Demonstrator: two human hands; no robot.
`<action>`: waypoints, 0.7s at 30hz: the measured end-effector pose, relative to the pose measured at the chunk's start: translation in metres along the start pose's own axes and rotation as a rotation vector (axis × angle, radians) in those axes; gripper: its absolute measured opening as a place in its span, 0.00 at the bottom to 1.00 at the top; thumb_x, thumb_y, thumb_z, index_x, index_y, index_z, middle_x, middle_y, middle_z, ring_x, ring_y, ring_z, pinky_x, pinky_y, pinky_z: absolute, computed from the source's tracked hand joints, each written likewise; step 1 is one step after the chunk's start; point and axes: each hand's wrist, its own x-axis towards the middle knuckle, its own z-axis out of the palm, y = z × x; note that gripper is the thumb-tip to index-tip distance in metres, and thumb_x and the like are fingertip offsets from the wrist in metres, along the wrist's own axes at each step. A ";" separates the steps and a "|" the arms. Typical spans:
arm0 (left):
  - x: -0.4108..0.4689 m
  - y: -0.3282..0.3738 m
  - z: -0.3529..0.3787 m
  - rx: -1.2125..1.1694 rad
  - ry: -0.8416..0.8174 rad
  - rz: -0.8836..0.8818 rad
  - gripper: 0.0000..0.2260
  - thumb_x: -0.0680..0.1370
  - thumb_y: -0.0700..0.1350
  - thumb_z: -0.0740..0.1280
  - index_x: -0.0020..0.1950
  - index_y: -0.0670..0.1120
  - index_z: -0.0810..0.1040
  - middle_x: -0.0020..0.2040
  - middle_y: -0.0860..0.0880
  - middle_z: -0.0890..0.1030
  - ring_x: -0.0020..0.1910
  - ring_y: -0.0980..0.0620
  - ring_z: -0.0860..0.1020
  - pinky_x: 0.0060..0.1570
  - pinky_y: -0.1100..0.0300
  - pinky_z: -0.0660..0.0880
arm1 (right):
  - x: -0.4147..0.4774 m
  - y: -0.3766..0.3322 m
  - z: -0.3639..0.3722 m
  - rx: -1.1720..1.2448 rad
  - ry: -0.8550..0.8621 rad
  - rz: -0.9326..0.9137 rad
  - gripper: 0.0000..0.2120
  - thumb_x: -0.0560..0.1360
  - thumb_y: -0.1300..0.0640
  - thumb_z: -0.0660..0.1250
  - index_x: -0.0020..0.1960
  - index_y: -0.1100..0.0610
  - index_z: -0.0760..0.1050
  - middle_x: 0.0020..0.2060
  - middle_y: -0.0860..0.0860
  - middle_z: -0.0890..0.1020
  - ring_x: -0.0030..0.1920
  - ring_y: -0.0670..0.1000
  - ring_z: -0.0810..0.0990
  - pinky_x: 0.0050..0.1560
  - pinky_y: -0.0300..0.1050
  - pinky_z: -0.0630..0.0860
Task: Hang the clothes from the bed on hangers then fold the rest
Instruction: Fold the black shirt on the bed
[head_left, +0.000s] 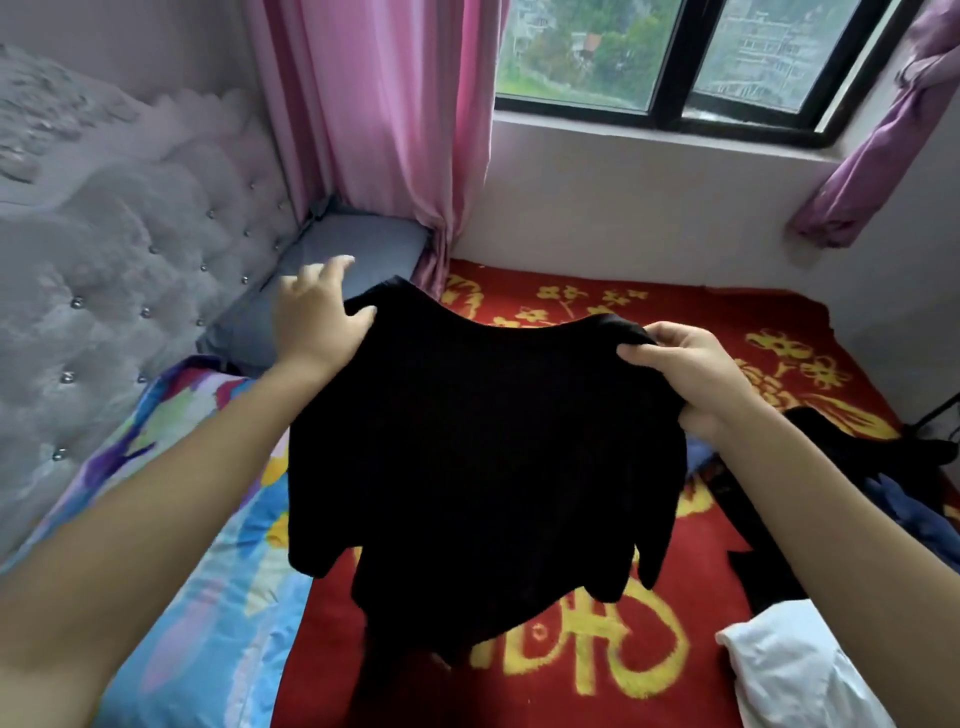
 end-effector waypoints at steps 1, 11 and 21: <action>-0.006 0.014 0.007 -0.030 -0.001 0.059 0.20 0.75 0.47 0.69 0.65 0.43 0.74 0.59 0.41 0.76 0.60 0.41 0.71 0.59 0.52 0.67 | 0.001 -0.010 0.010 0.024 0.019 0.005 0.08 0.72 0.69 0.67 0.40 0.57 0.75 0.29 0.51 0.82 0.28 0.46 0.81 0.26 0.36 0.75; -0.095 0.074 0.031 -0.361 -0.118 0.219 0.23 0.62 0.72 0.62 0.30 0.52 0.65 0.25 0.56 0.71 0.28 0.59 0.72 0.28 0.66 0.64 | -0.011 -0.045 0.093 0.153 -0.114 0.091 0.05 0.75 0.67 0.65 0.47 0.60 0.78 0.35 0.53 0.78 0.34 0.48 0.77 0.34 0.38 0.78; -0.053 0.065 -0.024 -0.510 -0.482 0.243 0.08 0.71 0.38 0.68 0.34 0.36 0.74 0.33 0.46 0.72 0.33 0.54 0.70 0.35 0.60 0.64 | -0.019 -0.028 0.055 -0.207 -0.327 -0.096 0.15 0.72 0.68 0.67 0.55 0.53 0.76 0.45 0.53 0.82 0.44 0.49 0.80 0.48 0.39 0.75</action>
